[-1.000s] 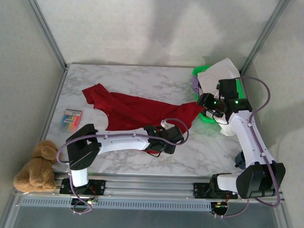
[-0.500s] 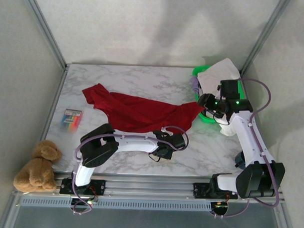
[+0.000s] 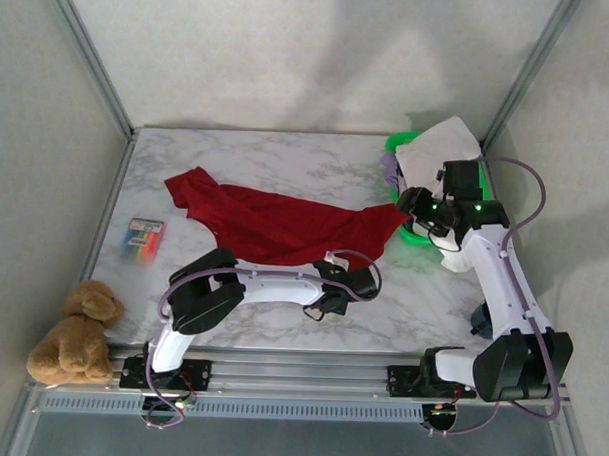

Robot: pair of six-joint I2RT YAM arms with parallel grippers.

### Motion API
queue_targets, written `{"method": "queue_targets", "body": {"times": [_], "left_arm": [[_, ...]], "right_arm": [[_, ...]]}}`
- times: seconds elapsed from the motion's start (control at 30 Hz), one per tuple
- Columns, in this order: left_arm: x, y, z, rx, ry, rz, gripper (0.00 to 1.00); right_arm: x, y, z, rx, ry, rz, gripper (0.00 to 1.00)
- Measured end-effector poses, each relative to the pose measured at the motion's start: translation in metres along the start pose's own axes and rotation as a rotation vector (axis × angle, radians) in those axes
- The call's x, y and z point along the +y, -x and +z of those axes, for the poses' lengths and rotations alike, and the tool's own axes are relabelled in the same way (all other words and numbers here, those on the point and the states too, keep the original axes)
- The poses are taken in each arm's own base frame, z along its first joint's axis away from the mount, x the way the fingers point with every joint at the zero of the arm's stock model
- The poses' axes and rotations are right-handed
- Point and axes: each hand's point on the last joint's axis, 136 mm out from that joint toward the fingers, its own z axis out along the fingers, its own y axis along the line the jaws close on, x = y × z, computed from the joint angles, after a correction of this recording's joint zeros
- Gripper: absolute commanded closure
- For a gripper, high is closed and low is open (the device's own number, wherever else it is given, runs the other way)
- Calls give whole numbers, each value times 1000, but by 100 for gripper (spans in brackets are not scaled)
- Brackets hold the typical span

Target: Fold and stack the t-shirts

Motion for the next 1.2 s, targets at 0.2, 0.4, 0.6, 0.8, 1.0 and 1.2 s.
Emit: {"method": "queue_targets", "body": {"times": [0.2, 0.4, 0.6, 0.8, 1.0, 1.2], "left_arm": [[52, 23, -37, -64, -12, -96, 100], [100, 65, -97, -202, -95, -257, 100], [204, 109, -154, -412, -97, -523, 100], [323, 106, -182, -593, 17, -790, 100], [405, 94, -187, -641, 141, -950, 100], [467, 77, -188, -657, 188, -1055, 100]], "right_arm": [[0, 0, -1, -2, 2, -1, 37], [5, -5, -1, 29, 25, -5, 38], [18, -3, 6, 92, 63, -30, 38], [38, -21, 17, 178, 101, -78, 40], [59, -54, 35, 283, 114, -142, 41], [68, -74, 42, 319, 123, -166, 45]]}}
